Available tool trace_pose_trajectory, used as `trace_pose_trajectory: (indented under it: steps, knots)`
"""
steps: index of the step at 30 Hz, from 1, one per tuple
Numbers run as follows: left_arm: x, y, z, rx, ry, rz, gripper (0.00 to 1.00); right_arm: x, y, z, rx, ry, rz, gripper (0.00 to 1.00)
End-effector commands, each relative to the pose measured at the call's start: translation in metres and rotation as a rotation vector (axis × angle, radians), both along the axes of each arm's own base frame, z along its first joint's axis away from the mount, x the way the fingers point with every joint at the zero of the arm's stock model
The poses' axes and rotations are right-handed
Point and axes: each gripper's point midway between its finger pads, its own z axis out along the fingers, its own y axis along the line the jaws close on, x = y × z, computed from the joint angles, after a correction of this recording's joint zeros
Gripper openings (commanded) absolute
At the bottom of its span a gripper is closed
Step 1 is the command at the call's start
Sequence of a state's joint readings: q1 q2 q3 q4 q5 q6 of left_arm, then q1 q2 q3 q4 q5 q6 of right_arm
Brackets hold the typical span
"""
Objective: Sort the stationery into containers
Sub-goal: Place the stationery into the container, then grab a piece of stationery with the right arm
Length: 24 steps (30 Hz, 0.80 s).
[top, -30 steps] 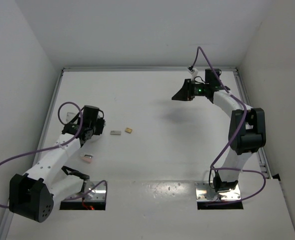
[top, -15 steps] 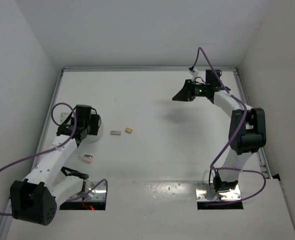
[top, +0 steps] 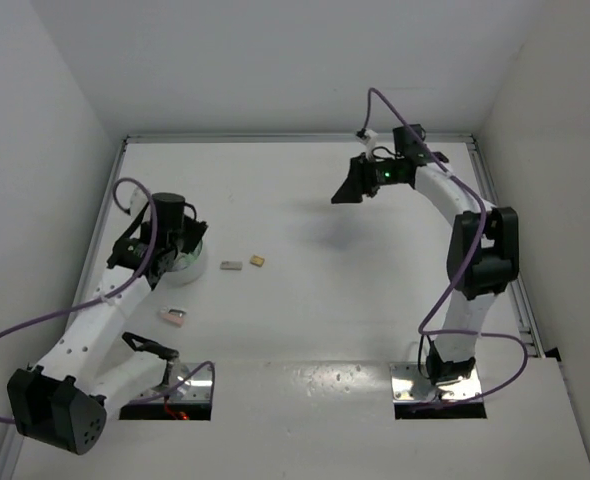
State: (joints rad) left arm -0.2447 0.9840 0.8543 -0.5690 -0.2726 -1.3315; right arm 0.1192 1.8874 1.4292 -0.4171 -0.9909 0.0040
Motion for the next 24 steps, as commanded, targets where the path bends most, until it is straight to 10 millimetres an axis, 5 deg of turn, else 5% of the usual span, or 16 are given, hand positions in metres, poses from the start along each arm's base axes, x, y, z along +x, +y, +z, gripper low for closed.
trace_pose_trajectory:
  steps: [1, 2, 4, 6, 9, 11, 13, 14, 16, 20, 24]
  knots:
    - [0.006, -0.029, 0.05, 0.251, -0.174, -0.353, 0.11, -0.023, 0.033, -0.022, -0.17, -0.072, 0.231, 0.72]
    - [0.004, -0.031, 0.053, 0.356, -0.202, -0.451, 0.14, -0.022, 0.041, -0.026, -0.203, -0.093, 0.249, 0.73]
    - [-0.006, -0.033, 0.059, 0.439, -0.235, -0.546, 0.37, -0.022, 0.065, -0.029, -0.269, -0.177, 0.287, 0.88]
    - [-0.015, -0.018, 0.059, 0.484, -0.209, -0.503, 0.55, -0.031, 0.088, -0.033, -0.294, -0.218, 0.329, 0.89]
    - [-0.039, 0.027, 0.063, 0.533, -0.154, -0.288, 0.72, -0.038, 0.116, -0.042, -0.321, -0.261, 0.365, 0.89]
    - [-0.061, 0.05, 0.061, 0.447, -0.151, -0.103, 0.81, -0.04, 0.131, -0.056, -0.335, -0.257, 0.365, 0.73]
    - [-0.075, 0.068, 0.051, 0.425, -0.134, 0.015, 0.84, -0.041, 0.157, -0.069, -0.37, -0.259, 0.385, 0.4]
    - [-0.084, 0.072, 0.047, 0.378, -0.122, 0.072, 0.84, -0.048, 0.162, -0.076, -0.397, -0.236, 0.405, 0.37]
    - [-0.094, 0.08, 0.043, 0.364, -0.132, 0.115, 0.84, -0.057, 0.179, -0.086, -0.442, -0.237, 0.412, 0.37]
    - [-0.099, 0.085, 0.039, 0.367, -0.122, 0.136, 0.85, -0.056, 0.199, -0.102, -0.514, -0.311, 0.369, 0.55]
    - [-0.102, 0.086, 0.035, 0.393, -0.098, 0.119, 0.85, -0.054, 0.213, -0.114, -0.562, -0.315, 0.351, 0.57]
